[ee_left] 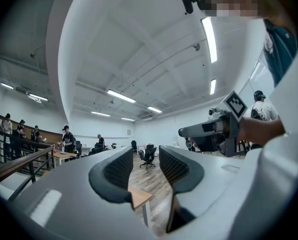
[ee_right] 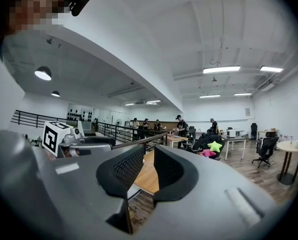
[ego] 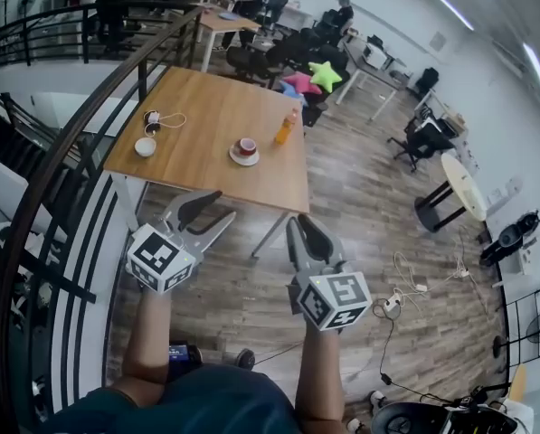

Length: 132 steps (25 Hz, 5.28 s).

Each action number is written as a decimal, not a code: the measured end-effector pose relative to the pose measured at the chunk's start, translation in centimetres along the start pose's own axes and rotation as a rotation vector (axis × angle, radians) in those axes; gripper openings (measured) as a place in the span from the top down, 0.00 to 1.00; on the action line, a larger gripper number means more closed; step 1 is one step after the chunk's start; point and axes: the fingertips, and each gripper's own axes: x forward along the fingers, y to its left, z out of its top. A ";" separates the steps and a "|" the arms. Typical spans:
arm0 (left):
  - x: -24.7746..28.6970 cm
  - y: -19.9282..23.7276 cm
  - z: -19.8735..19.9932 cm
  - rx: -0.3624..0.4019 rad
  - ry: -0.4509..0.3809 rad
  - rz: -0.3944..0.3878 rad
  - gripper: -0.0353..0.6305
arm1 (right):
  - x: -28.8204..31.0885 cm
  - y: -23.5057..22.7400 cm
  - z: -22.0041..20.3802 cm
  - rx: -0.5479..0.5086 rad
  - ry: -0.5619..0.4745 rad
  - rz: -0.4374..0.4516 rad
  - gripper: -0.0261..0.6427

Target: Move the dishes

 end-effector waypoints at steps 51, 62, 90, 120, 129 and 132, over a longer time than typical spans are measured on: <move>27.6 10.1 -5.4 0.089 0.218 0.246 0.70 | 20.3 -29.4 -2.6 0.189 -0.025 0.285 0.89; 33.1 20.5 -8.6 0.034 0.159 0.106 0.70 | 29.2 -32.6 -2.4 0.144 0.014 0.119 0.89; 35.7 38.5 -17.3 -0.081 0.169 0.070 0.70 | 46.8 -31.8 -4.0 0.094 0.148 0.044 0.89; 47.2 37.9 -45.4 -0.036 0.658 0.182 0.47 | 55.7 -42.4 -17.8 0.231 0.338 0.263 0.86; 47.4 37.7 -51.5 -0.016 0.774 0.227 0.38 | 55.4 -43.8 -22.1 0.268 0.401 0.262 0.86; 47.4 37.8 -52.5 -0.030 0.784 0.238 0.38 | 55.4 -43.8 -23.0 0.276 0.413 0.267 0.86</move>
